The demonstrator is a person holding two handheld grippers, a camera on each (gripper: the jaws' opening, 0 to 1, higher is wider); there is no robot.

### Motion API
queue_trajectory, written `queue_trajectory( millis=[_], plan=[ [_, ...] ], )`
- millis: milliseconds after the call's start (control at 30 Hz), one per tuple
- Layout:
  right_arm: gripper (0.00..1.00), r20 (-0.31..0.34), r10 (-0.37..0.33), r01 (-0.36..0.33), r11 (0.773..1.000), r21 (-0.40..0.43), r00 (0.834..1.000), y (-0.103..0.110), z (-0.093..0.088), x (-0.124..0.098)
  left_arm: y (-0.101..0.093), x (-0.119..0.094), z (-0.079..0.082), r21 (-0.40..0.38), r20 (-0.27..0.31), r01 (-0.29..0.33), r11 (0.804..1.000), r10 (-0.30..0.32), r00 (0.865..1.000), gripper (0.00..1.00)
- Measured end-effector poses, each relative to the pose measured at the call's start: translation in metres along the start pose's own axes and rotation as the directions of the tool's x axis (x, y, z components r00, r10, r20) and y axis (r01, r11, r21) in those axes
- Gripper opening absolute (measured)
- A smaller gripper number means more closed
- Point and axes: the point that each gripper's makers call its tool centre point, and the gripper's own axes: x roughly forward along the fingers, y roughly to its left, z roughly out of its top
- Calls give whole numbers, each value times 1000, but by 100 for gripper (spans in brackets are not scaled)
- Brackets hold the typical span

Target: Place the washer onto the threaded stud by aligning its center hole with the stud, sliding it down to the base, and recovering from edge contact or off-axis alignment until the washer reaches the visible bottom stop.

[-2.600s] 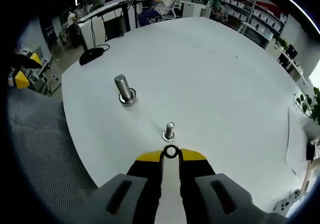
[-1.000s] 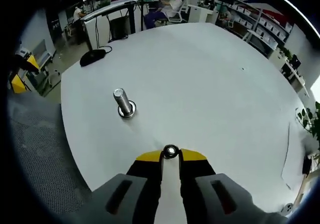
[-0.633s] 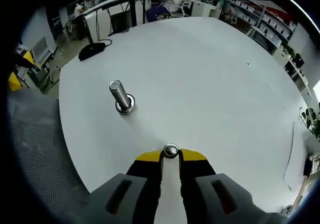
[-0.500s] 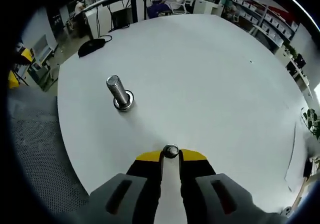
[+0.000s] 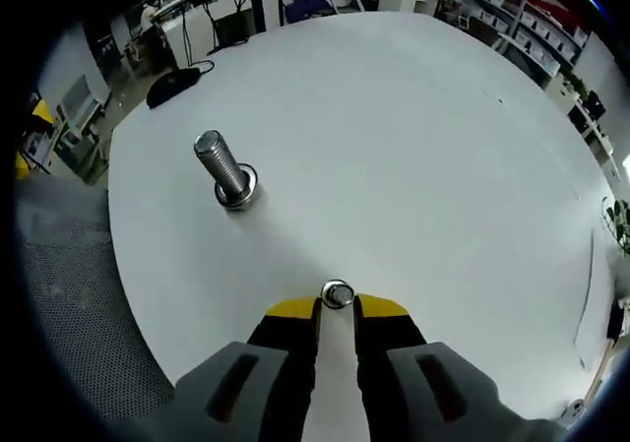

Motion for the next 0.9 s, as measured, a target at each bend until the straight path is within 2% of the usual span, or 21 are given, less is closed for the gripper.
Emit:
queue_trajectory(
  millis=[333,433,500,633,900],
  plan=[
    [18,-31,6,-5,1000,21,1000,3,-22,-9,-1,1,0,5,0,7,1000,-7,1000,26],
    [19,-51,28,-24,997,79,998,6,-34,-12,-3,1,0,12,-1,10,1000,-10,1000,26],
    [20,-38,46,-41,991,124,998,10,-37,-15,-3,0,0,13,-2,11,1000,-11,1000,26],
    [22,-33,59,-56,993,104,998,16,-43,-19,-3,0,0,16,1,10,1000,-10,1000,26],
    [23,-64,82,-78,995,68,995,29,-50,-17,-4,0,0,21,1,10,1000,-10,1000,26]
  ],
)
